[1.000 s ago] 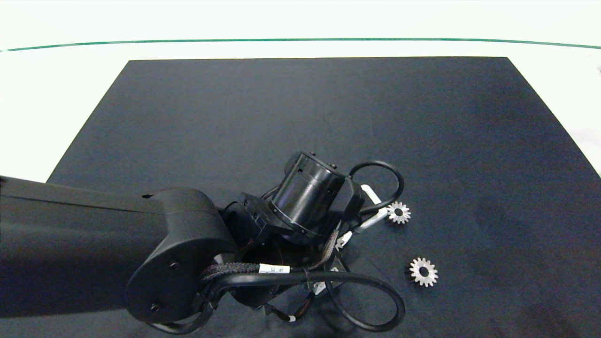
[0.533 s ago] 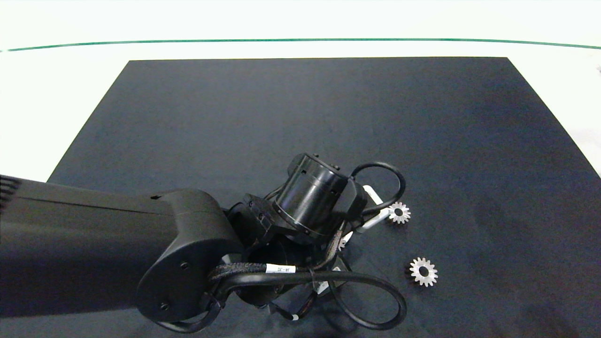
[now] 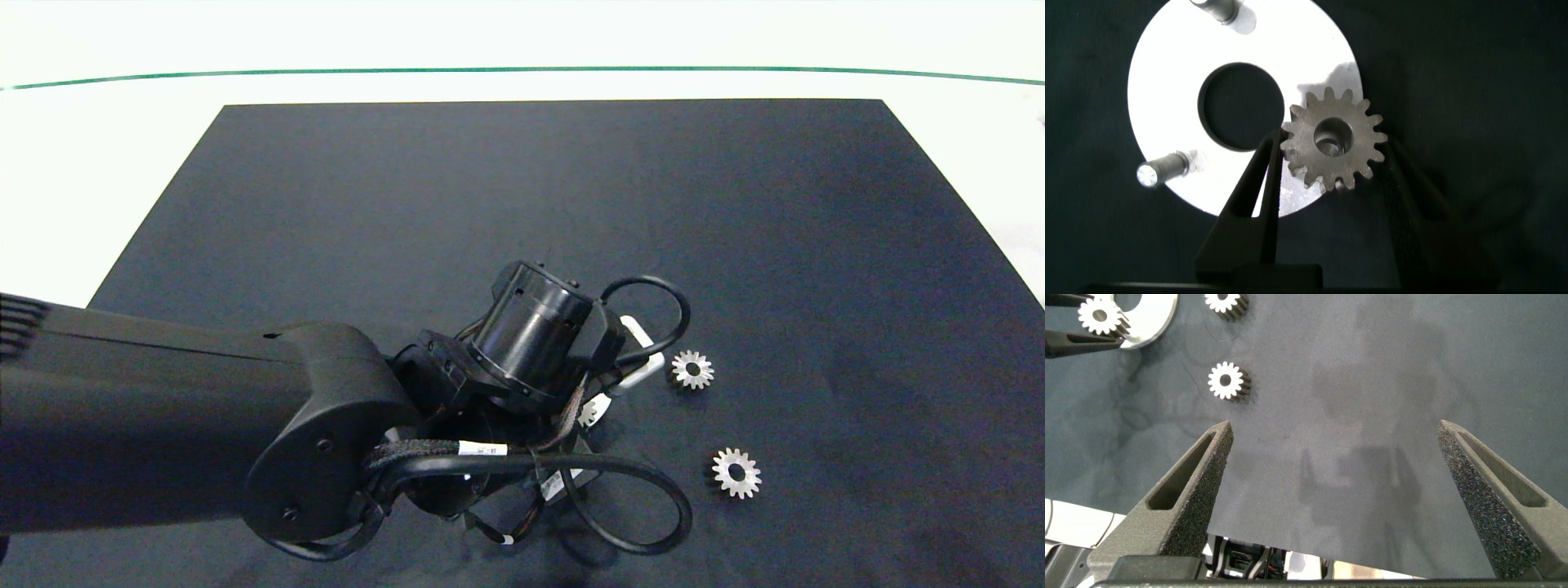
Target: Install three planetary gears onto the carrier pins
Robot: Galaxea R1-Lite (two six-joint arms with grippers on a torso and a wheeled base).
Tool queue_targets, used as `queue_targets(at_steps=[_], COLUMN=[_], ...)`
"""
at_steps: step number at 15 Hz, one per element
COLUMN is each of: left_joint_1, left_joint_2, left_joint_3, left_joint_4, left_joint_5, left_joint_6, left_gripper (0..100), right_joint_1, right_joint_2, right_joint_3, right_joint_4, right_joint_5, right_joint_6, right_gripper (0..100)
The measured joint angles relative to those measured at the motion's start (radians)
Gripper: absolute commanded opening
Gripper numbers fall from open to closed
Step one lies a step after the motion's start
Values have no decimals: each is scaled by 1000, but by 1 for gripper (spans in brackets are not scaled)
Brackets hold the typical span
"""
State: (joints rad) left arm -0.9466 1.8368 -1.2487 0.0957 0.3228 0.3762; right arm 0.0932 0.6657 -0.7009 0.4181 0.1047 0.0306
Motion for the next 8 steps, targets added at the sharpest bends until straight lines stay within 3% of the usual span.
queue_targets(at_steps=[8], left_joint_1=[3], left_joint_2=[-26], left_joint_3=[14], left_joint_4=[1], left_joint_5=[1], left_joint_6=[-1], left_gripper=[25], right_joint_1=[1], right_joint_2=[-4], right_joint_3=[-4], right_joint_4=[1], right_joint_5=[-1], right_joint_6=[-1], right_gripper=[100])
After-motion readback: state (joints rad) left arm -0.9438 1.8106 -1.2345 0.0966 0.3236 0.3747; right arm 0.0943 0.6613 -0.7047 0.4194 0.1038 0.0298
